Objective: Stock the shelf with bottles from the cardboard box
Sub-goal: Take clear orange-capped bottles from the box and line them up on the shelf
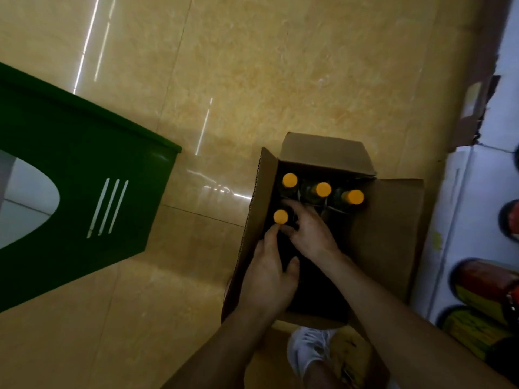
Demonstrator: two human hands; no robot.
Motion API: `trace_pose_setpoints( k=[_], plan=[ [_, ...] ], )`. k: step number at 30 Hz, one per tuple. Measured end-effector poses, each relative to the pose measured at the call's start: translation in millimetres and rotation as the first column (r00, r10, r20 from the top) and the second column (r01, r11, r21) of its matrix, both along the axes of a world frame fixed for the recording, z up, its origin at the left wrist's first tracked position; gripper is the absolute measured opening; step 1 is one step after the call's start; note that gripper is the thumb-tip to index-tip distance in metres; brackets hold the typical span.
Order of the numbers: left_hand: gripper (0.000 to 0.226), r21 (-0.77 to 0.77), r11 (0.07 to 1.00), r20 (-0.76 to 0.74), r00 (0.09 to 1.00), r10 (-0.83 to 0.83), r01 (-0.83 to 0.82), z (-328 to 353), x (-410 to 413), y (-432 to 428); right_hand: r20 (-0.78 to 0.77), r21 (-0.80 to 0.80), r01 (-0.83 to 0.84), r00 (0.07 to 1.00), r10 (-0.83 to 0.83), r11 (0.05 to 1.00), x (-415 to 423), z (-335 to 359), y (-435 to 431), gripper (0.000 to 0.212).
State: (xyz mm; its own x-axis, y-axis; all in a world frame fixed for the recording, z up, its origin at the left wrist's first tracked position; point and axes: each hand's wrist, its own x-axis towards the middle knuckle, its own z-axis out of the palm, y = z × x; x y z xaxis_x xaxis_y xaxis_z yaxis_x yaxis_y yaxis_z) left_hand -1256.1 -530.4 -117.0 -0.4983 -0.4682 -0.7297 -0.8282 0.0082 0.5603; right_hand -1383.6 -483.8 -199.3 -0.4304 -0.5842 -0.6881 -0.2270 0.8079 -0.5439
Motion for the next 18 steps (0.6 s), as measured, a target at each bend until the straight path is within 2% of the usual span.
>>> trace_pose_setpoints(
  k=[5, 11, 18],
  plan=[
    [0.086, 0.028, 0.999, 0.034, 0.999, 0.014, -0.015, -30.8, -1.4, 2.2, -0.035, 0.009, -0.021, 0.999, 0.021, 1.000, 12.0, -37.1, -4.8, 0.052],
    [0.089, 0.042, 0.999, 0.030, 0.999, 0.013, -0.014, -33.4, -2.9, 5.1, -0.005, -0.020, 0.073, 0.997, -0.073, 0.997, 17.9, -36.9, -3.1, 0.038],
    [0.088, -0.001, 1.000, 0.027, 1.000, 0.007, -0.007, -3.5, -3.7, -5.7, 0.034, -0.251, 0.110, 0.994, -0.105, 0.962, 10.5, 29.2, 16.6, 0.026]
  ],
)
